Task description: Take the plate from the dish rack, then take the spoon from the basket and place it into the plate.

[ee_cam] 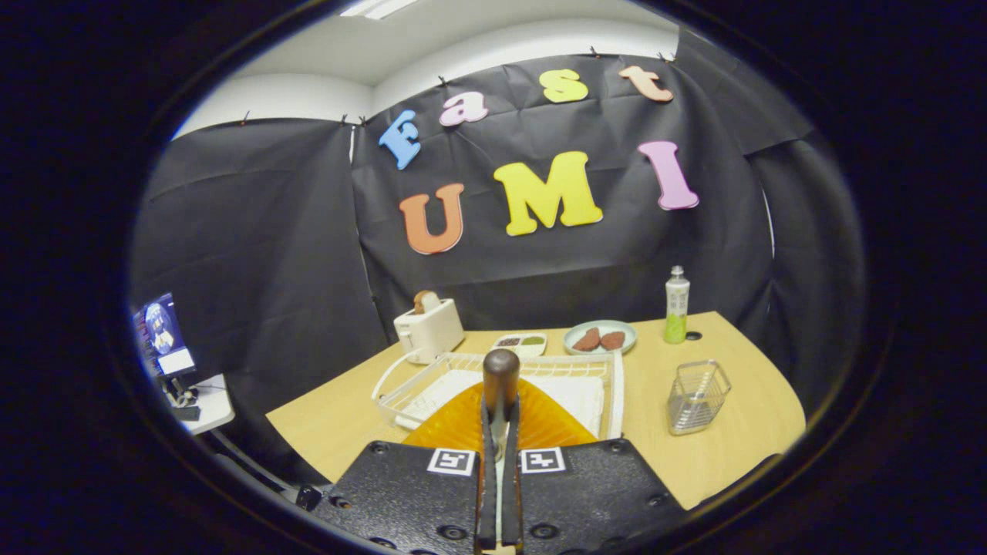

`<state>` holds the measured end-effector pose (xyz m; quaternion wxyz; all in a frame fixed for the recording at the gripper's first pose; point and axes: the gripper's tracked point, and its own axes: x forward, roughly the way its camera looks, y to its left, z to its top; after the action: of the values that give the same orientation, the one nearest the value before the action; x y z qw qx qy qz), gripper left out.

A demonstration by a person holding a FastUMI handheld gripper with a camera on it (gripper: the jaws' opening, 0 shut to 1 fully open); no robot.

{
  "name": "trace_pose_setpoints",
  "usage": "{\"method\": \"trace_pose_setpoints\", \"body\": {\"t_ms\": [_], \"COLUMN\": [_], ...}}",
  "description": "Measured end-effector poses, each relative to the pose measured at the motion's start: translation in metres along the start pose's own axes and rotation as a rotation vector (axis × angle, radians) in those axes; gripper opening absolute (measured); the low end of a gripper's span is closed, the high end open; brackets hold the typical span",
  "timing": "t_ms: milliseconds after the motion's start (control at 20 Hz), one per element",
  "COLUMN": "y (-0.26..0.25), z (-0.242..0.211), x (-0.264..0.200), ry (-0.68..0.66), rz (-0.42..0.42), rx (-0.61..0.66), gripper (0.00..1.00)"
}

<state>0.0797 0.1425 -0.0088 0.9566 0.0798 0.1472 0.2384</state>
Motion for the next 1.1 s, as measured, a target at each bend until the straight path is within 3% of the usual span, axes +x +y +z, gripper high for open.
{"method": "trace_pose_setpoints", "body": {"t_ms": [300,800,1000,1100], "y": [0.02,0.024,-0.001,-0.011], "z": [-0.059,-0.1,-0.098,-0.096], "x": [0.022,0.044,0.048,0.049], "ry": [0.061,0.133,0.129,0.121], "rz": [0.014,0.099,0.04,0.011], "rx": [-0.001,0.095,0.093,0.092], "gripper": [0.08,0.11,0.24,0.35]}}
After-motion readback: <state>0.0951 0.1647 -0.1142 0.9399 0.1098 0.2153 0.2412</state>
